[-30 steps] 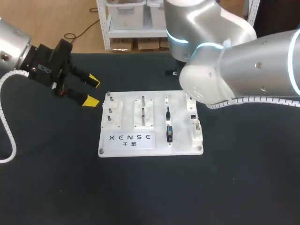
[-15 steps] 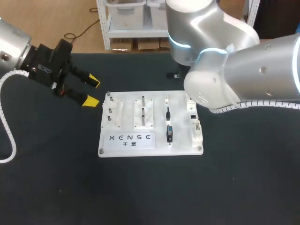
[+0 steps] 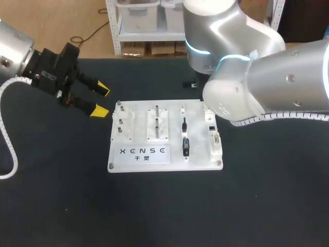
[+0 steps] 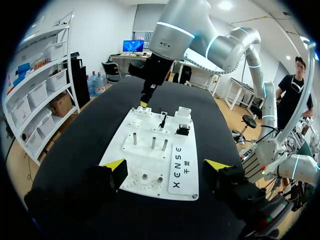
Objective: Insert the USB connector, Ethernet cable, and multi-pin plug into their matching sockets one by one.
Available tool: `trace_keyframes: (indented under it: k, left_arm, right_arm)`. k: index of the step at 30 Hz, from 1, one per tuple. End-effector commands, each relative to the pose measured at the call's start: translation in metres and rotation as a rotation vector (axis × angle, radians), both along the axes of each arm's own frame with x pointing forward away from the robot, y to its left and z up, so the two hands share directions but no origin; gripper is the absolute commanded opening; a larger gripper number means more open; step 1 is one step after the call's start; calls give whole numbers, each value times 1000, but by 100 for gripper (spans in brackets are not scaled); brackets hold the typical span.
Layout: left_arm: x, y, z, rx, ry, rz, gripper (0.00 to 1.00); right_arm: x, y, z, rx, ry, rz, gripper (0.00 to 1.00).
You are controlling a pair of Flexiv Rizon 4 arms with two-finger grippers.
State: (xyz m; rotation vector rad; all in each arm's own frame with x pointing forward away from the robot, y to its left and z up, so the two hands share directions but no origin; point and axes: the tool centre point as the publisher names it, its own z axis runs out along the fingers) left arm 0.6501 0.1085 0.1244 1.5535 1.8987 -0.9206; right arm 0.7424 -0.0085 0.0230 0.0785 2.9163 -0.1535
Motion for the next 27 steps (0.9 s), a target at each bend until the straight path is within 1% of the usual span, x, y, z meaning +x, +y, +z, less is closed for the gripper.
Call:
trace_keyframes:
  k: [1,11,15,16,17,18,21,22,24,25,27]
  left_arm:
    - [0,1,-1,-2,-3,0,100]
    - [0,1,-1,-2,-3,0,100]
    - [0,1,-1,-2,-3,0,100]
    - [0,1,-1,-2,-3,0,100]
    - [0,1,-1,-2,-3,0,100]
    - [0,1,-1,-2,-3,0,100]
    - [0,1,-1,-2,-3,0,100]
    - [0,1,-1,-2,-3,0,100]
    - [0,1,-1,-2,-3,0,100]
    - [0,1,-1,-2,-3,0,100]
    - [0,1,-1,-2,-3,0,100]
  right_arm:
    - [-2,-3,-3,-1,-6,-5,0]
    - [5,-12,-29,-20,25,-39,0]
    - [3,-12,-29,-20,25,-36,0]
    - [3,-12,-25,-20,13,-33,14]
    - [2,-11,-21,-23,-4,-32,43]
    - [1,-10,-15,-20,-20,-30,100]
    - [-2,-6,3,-25,-61,-29,100]
    - [-5,-3,9,-41,-83,-28,100]
    - [-14,5,20,-100,-146,-12,100]
    - [-18,9,24,-89,-147,-20,100]
    - [-25,16,30,-104,-173,-12,100]
